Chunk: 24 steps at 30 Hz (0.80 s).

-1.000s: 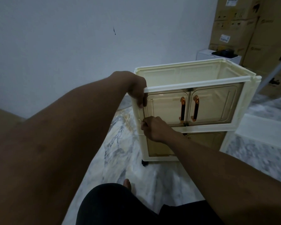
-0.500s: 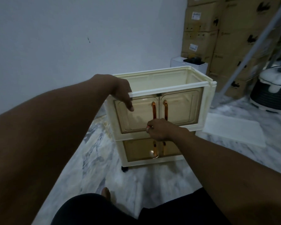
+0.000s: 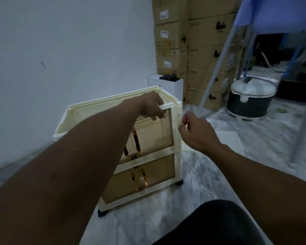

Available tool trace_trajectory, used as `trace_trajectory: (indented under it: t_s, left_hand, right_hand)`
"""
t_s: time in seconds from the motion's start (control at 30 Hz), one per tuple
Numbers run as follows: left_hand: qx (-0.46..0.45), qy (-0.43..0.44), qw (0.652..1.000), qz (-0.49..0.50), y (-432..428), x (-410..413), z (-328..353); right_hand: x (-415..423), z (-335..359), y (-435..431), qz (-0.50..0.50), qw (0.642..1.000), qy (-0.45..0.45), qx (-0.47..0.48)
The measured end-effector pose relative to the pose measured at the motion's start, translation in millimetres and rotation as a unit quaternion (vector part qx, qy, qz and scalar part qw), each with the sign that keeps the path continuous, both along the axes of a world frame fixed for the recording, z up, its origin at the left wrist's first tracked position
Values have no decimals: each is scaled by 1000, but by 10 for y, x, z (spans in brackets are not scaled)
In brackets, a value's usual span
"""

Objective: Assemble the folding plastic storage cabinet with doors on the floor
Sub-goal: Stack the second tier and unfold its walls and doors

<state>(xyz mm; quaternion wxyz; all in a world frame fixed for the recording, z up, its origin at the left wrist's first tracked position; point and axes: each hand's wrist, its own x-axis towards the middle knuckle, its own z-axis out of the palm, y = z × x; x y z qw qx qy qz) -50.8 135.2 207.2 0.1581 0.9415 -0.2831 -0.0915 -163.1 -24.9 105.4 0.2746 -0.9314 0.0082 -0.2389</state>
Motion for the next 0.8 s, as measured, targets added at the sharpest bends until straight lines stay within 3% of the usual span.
trace_trajectory:
  t_s: [0.1, 0.3, 0.8]
  left_hand:
    - [-37, 41, 998, 5, -101, 53, -45]
    - [-86, 113, 990, 19, -134, 88, -58]
    - [-53, 160, 986, 0, -108, 100, 11]
  right_hand:
    - [145, 220, -185, -9, 997, -67, 30]
    - [481, 300, -197, 35, 999, -26, 23]
    - [551, 265, -174, 40, 996, -28, 81]
